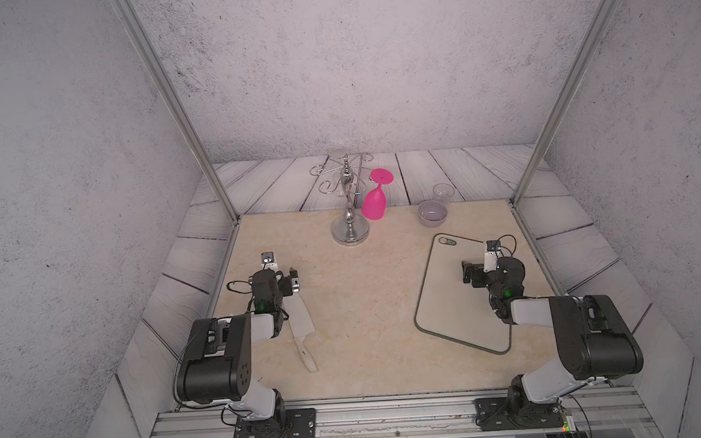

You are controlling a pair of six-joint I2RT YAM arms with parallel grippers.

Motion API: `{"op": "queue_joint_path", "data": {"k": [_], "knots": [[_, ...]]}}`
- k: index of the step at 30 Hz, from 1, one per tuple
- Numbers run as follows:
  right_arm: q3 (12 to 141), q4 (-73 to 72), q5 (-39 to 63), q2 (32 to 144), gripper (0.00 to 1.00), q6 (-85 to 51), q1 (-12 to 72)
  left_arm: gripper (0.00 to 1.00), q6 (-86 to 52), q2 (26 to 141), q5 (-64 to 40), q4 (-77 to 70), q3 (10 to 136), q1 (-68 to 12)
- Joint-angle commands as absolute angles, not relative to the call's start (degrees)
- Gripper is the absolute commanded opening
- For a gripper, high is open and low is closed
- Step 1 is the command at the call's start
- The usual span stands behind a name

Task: Align the knife with the edge of the cutting board
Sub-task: Adjust the work surface at the center of the board.

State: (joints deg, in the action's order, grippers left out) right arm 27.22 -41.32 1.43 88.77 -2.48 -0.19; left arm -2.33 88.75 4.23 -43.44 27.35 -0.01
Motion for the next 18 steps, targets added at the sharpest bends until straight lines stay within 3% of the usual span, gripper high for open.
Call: {"op": "queue_joint_path", "data": {"k": [1, 11, 18], "knots": [[26.39, -40.95, 0.97, 87.63, 0.99, -2.04, -0.34, 1.0, -1.58, 87.8, 3.78, -43.07, 26.92, 0.3], [26.42, -41.12, 0.97, 87.68, 0.99, -2.1, -0.35, 1.0, -1.66, 87.8, 3.86, -43.05, 26.9, 0.35], [25.01, -43.32, -5.98, 87.32, 0.99, -5.07, -0.35, 1.0, -1.63, 87.71, 3.83, -43.07, 26.92, 0.27]]}}
